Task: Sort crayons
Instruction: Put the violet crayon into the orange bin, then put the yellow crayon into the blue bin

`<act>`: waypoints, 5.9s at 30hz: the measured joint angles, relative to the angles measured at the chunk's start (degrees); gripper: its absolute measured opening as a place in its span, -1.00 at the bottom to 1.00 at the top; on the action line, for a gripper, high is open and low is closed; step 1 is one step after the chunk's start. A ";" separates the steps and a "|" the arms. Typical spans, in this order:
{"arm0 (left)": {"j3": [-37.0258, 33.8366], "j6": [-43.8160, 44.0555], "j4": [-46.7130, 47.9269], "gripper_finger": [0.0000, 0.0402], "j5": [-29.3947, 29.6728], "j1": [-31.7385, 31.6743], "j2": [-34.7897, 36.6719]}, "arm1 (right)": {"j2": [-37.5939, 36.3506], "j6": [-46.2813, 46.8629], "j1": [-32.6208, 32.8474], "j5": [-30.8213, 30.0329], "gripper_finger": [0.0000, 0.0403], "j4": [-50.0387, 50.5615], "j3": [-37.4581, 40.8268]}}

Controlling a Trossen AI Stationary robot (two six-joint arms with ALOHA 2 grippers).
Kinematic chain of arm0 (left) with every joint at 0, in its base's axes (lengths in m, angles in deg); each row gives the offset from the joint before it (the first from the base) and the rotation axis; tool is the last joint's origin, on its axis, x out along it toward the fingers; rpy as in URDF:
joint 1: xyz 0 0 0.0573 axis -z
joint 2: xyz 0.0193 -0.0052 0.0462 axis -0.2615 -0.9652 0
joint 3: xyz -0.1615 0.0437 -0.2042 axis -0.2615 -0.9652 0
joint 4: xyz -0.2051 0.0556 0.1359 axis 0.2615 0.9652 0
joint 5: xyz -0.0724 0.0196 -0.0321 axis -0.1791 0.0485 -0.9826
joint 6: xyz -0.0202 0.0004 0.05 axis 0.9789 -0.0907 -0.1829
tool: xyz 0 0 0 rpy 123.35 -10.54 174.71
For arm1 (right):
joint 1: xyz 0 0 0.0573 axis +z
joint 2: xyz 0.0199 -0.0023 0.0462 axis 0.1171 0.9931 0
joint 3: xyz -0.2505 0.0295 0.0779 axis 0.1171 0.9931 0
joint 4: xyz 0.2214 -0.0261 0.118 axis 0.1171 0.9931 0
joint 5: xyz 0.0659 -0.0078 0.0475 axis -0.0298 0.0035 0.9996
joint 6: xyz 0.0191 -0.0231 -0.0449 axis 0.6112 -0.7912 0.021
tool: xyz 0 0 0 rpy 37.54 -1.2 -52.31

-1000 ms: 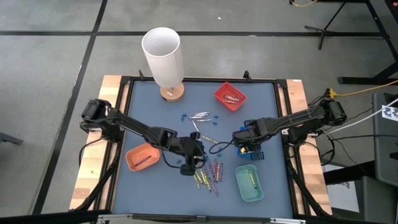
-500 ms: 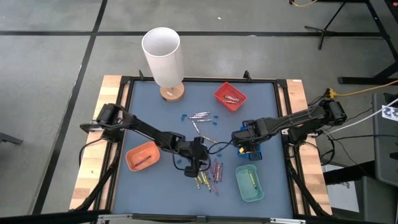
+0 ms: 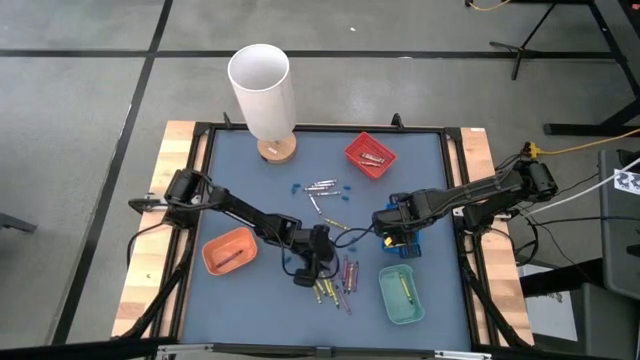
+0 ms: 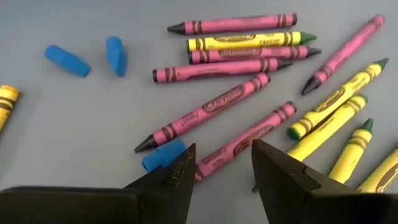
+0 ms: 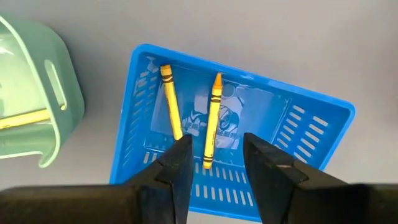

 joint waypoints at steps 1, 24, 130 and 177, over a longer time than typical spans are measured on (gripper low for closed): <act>0.00 -0.04 0.11 -0.30 0.02 0.00 0.00 | 0.00 0.00 0.00 0.00 -0.31 -0.16 0.00; 0.07 0.00 5.17 -0.75 0.63 -0.22 0.11 | 0.02 0.00 0.00 0.00 -0.31 -0.51 0.00; 0.26 67.53 74.50 -0.37 17.51 22.64 32.85 | 12.97 -2.98 -1.68 -13.06 -0.31 -45.68 -0.02; 0.24 64.33 50.27 -0.36 43.32 19.91 31.36 | 15.05 -3.02 -8.24 0.37 -0.93 -38.15 0.13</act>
